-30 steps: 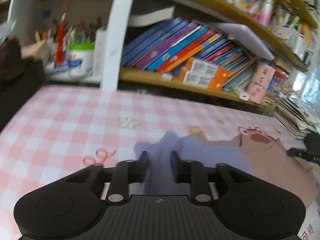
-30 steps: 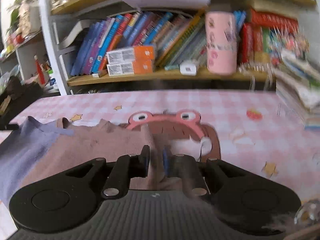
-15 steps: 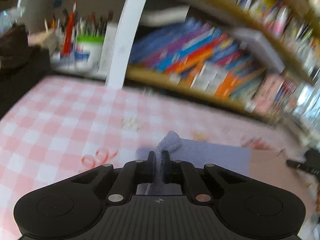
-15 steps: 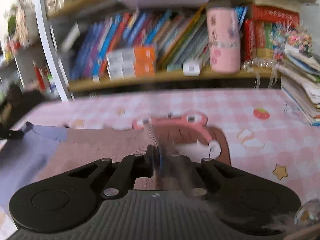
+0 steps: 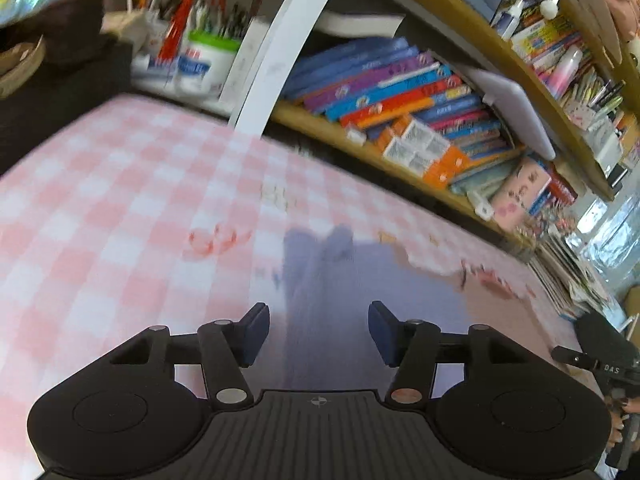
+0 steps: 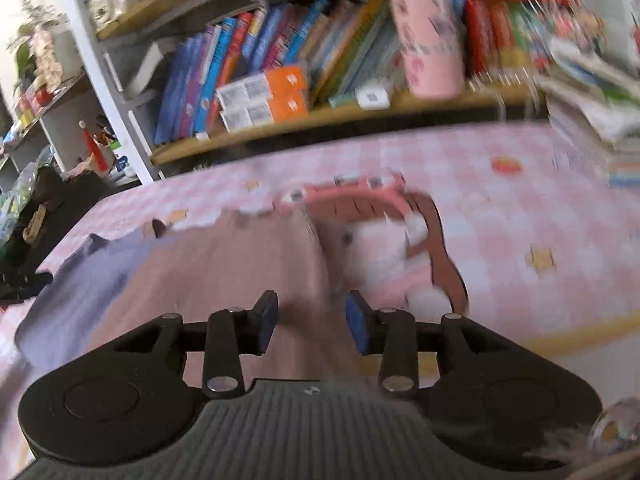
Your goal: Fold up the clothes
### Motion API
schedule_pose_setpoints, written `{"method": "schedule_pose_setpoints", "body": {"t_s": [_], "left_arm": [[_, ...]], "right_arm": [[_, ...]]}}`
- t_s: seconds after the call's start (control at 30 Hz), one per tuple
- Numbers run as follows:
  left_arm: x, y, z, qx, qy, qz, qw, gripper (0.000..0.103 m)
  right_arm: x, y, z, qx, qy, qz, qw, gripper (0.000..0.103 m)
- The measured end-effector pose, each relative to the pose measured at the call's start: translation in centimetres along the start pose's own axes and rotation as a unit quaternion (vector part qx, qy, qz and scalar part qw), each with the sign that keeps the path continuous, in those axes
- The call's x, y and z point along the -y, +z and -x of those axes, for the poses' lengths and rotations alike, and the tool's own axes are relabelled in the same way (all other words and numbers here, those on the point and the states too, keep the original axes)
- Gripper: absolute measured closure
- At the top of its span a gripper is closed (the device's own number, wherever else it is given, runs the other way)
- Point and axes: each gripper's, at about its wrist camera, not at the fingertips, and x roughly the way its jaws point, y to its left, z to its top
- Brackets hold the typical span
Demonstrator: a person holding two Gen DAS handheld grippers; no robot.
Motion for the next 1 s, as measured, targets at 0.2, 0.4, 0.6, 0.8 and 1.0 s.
{"method": "schedule_pose_setpoints", "body": {"t_s": [0.2, 0.4, 0.6, 0.8, 1.0], "left_arm": [[-0.7, -0.9, -0.5, -0.009, -0.025, 0.047, 0.9986, 0.061], [-1.5, -0.8, 0.0, -0.003, -0.008, 0.05, 0.9987, 0.073], [-4.6, 0.0, 1.7, 0.014, 0.028, 0.061, 0.9976, 0.073], [-7.6, 1.3, 2.7, 0.037, 0.054, 0.075, 0.995, 0.073], [-8.4, 1.8, 2.3, 0.038, 0.069, 0.071, 0.9943, 0.073]], "right_arm": [[1.6, -1.0, -0.2, -0.034, 0.057, -0.097, 0.993, 0.082], [-0.6, -1.1, -0.8, -0.035, 0.063, -0.083, 0.994, 0.084], [-5.2, -0.9, -3.2, -0.042, 0.078, -0.034, 0.996, 0.085], [-9.2, -0.4, -5.8, -0.043, 0.087, 0.017, 0.995, 0.085], [-11.4, -0.1, -7.1, -0.036, 0.079, 0.062, 0.994, 0.083]]}}
